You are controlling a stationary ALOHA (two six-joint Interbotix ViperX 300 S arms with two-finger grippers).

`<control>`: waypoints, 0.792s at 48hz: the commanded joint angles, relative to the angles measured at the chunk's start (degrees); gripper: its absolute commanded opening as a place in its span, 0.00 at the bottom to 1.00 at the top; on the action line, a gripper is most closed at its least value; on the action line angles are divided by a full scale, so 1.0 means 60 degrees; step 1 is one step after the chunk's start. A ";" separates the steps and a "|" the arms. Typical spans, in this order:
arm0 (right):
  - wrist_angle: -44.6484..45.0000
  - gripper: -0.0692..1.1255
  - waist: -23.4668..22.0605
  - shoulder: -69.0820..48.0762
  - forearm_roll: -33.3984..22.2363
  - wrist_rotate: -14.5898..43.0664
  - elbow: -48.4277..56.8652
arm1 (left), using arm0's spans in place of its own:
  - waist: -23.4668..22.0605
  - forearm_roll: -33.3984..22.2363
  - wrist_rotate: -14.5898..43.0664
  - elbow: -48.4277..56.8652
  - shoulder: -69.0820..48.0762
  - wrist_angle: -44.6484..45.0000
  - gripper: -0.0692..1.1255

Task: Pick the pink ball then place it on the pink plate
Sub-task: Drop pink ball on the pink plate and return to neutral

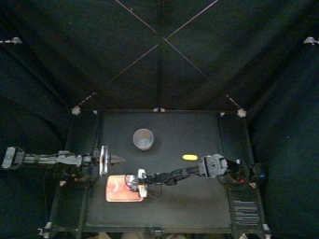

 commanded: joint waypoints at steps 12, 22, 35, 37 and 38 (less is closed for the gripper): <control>0.0249 0.87 -0.0029 -0.0161 0.0542 -0.0015 -0.0425 | 0.0029 -0.0015 0.0000 -0.0015 0.0029 -0.0073 0.06; 0.0220 0.88 -0.0044 -0.0352 0.0498 -0.0044 -0.0249 | 0.0088 -0.0015 0.0000 -0.0015 0.0029 -0.0073 0.06; -0.0542 0.88 -0.0234 -0.2153 0.0381 -0.0029 0.1860 | 0.0103 -0.0015 -0.0029 0.0073 0.0029 -0.0088 0.06; -0.0835 0.88 -0.0234 -0.2534 0.0396 -0.0029 0.2329 | 0.0088 -0.0015 -0.0029 0.0088 0.0044 -0.0073 0.06; -0.1011 0.88 -0.0234 -0.2725 0.0410 -0.0044 0.2563 | 0.0103 -0.0015 -0.0029 0.0088 0.0029 -0.0088 0.06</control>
